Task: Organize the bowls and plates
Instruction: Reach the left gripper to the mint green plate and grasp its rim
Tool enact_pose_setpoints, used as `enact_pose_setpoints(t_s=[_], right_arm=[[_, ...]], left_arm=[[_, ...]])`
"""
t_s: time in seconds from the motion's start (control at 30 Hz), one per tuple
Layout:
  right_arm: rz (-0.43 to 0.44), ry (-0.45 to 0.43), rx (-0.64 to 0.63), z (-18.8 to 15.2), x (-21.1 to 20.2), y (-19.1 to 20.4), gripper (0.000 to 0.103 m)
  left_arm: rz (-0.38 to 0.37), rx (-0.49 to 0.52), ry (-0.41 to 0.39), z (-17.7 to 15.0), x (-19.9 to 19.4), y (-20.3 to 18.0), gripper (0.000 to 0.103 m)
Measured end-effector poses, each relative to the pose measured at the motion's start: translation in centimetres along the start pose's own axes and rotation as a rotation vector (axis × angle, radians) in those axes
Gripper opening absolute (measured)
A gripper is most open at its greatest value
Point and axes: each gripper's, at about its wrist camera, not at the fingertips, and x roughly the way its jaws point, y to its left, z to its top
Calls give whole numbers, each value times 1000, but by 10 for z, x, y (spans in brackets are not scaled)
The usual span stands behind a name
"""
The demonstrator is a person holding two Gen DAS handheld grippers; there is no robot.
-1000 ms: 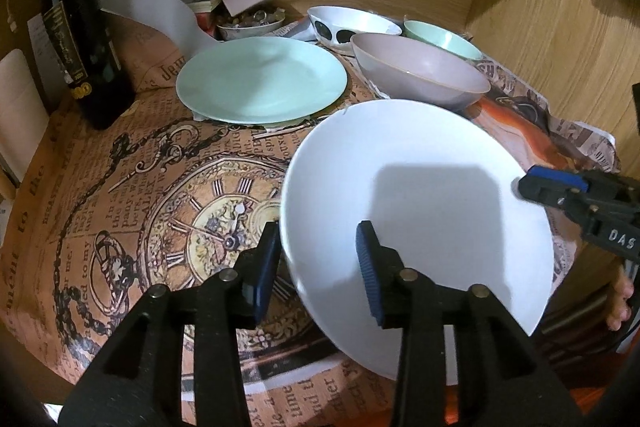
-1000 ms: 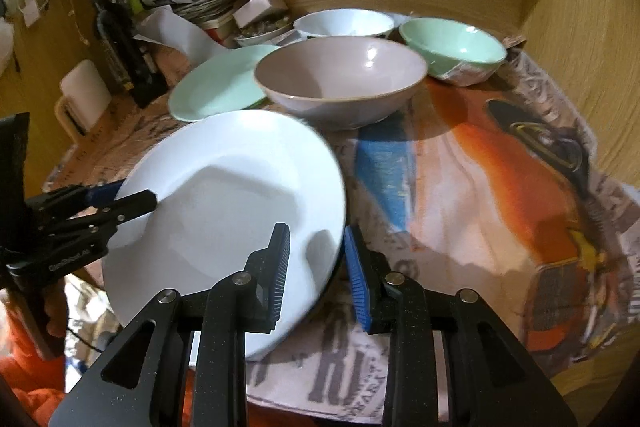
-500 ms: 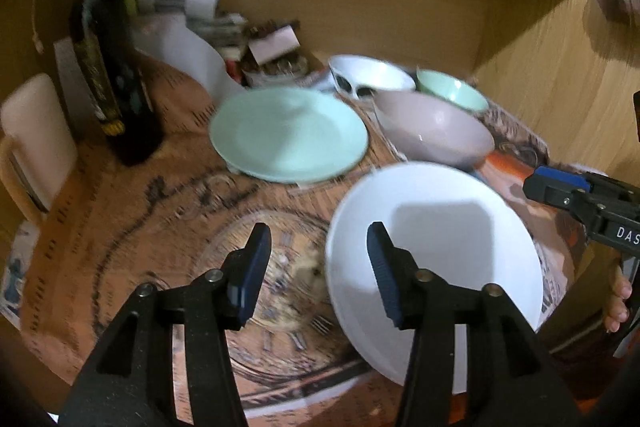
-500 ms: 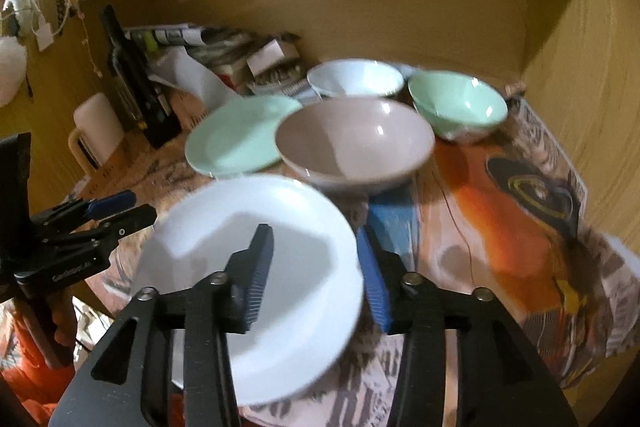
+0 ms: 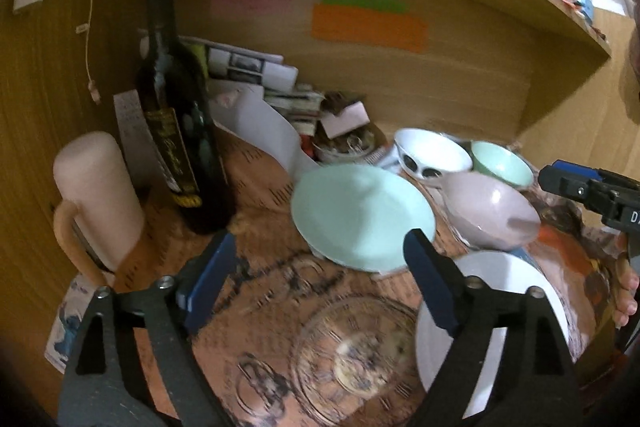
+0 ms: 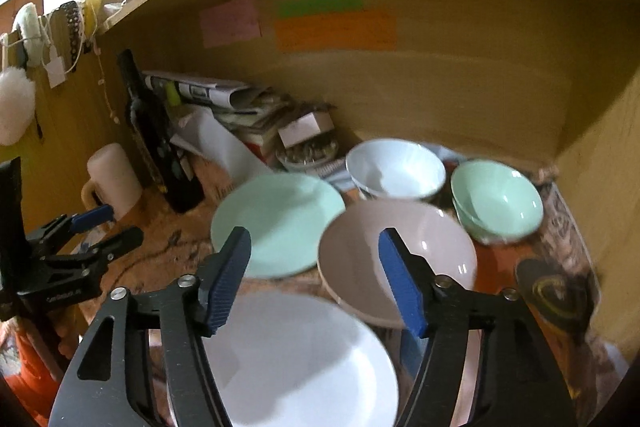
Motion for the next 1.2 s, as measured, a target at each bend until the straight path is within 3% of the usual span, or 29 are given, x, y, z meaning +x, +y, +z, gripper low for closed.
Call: enact_pose_setpoints(t_s=[0.2, 0.63, 0.77, 0.93, 1.2], right_arm=[[34, 31, -9, 23, 31, 5, 66], [69, 280, -69, 46, 139, -5, 65], [57, 368, -99, 46, 166, -7, 52], [50, 478, -98, 43, 193, -14, 46], [2, 566, -121, 39, 215, -19, 45]], left_arm=[[3, 14, 25, 15, 26, 11, 94], [-22, -36, 206, 19, 104, 33, 95], [-27, -25, 239, 17, 120, 34, 93], [-56, -13, 293, 14, 139, 33, 74], [-106, -14, 361, 7, 159, 32, 52]])
